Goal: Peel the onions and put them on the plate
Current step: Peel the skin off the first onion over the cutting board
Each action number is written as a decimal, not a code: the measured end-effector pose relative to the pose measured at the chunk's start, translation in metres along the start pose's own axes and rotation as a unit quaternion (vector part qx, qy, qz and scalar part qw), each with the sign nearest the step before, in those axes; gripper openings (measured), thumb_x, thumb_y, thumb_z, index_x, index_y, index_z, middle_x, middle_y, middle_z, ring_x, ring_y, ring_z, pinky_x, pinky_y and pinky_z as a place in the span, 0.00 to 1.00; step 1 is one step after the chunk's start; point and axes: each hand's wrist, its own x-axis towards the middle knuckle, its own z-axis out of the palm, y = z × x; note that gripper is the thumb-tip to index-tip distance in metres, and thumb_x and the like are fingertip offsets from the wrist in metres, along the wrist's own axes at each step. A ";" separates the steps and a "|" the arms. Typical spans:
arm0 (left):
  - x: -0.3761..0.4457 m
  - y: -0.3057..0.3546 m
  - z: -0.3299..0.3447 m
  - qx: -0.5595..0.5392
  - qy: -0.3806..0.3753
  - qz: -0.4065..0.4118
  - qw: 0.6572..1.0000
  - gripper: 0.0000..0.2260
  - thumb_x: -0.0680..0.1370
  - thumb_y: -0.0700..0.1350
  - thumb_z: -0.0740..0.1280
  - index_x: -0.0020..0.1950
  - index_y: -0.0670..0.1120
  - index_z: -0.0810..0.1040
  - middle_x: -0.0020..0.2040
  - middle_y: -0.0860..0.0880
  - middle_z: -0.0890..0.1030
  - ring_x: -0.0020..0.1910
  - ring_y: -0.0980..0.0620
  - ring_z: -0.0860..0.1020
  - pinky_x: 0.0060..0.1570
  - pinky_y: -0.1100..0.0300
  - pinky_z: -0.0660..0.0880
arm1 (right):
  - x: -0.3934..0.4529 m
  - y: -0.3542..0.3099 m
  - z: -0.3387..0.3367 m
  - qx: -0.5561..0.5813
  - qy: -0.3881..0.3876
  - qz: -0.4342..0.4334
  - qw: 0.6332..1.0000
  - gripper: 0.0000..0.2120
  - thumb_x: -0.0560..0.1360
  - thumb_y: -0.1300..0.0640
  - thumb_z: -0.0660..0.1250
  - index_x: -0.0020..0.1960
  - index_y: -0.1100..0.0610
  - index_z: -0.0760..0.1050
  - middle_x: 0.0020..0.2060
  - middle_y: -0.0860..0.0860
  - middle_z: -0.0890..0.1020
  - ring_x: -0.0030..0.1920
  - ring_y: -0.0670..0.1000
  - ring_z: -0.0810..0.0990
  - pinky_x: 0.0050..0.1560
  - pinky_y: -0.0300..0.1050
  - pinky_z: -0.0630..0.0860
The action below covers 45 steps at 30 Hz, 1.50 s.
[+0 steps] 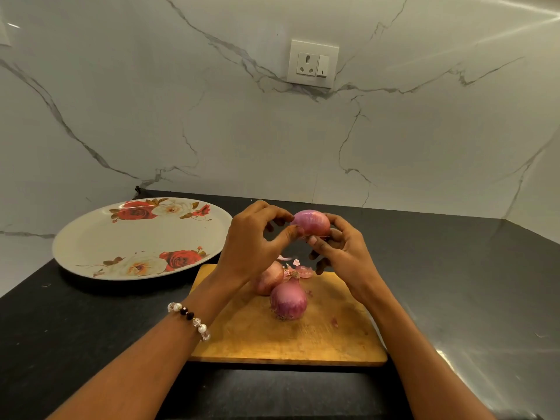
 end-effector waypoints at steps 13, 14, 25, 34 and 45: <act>-0.003 0.000 0.003 0.066 0.023 0.049 0.996 0.08 0.69 0.41 0.76 0.45 0.42 0.82 0.42 0.47 0.81 0.39 0.59 0.75 0.38 0.77 0.71 | -0.001 0.000 0.003 -0.035 -0.034 -0.028 0.998 0.22 0.74 0.68 0.71 0.59 0.46 0.71 0.56 0.55 0.79 0.50 0.55 0.84 0.44 0.42 0.82; -0.003 0.000 0.003 0.072 0.025 0.052 0.996 0.08 0.69 0.41 0.76 0.45 0.42 0.82 0.42 0.47 0.81 0.39 0.59 0.75 0.38 0.77 0.70 | -0.002 0.000 0.003 -0.038 -0.034 -0.026 0.998 0.22 0.74 0.67 0.71 0.59 0.46 0.71 0.55 0.54 0.79 0.50 0.55 0.84 0.43 0.41 0.82; -0.006 -0.001 0.005 0.103 0.016 0.066 0.992 0.08 0.71 0.44 0.72 0.45 0.41 0.81 0.41 0.46 0.80 0.38 0.52 0.78 0.36 0.59 0.79 | 0.000 0.004 0.004 -0.053 -0.039 -0.020 0.998 0.22 0.74 0.66 0.71 0.59 0.45 0.70 0.55 0.55 0.79 0.47 0.55 0.84 0.38 0.38 0.81; -0.006 0.000 0.009 0.084 -0.012 0.057 0.995 0.06 0.71 0.39 0.74 0.45 0.41 0.80 0.42 0.46 0.80 0.38 0.57 0.74 0.39 0.76 0.69 | 0.001 0.005 0.004 -0.055 -0.035 -0.018 0.998 0.21 0.75 0.65 0.70 0.63 0.50 0.70 0.55 0.56 0.80 0.49 0.56 0.84 0.42 0.42 0.83; -0.003 -0.001 0.006 0.048 0.033 0.024 0.998 0.06 0.73 0.40 0.72 0.48 0.42 0.78 0.44 0.49 0.79 0.38 0.59 0.74 0.38 0.75 0.72 | 0.001 0.002 0.001 -0.003 -0.012 0.014 1.000 0.18 0.77 0.64 0.69 0.63 0.54 0.70 0.53 0.59 0.81 0.45 0.54 0.84 0.36 0.39 0.80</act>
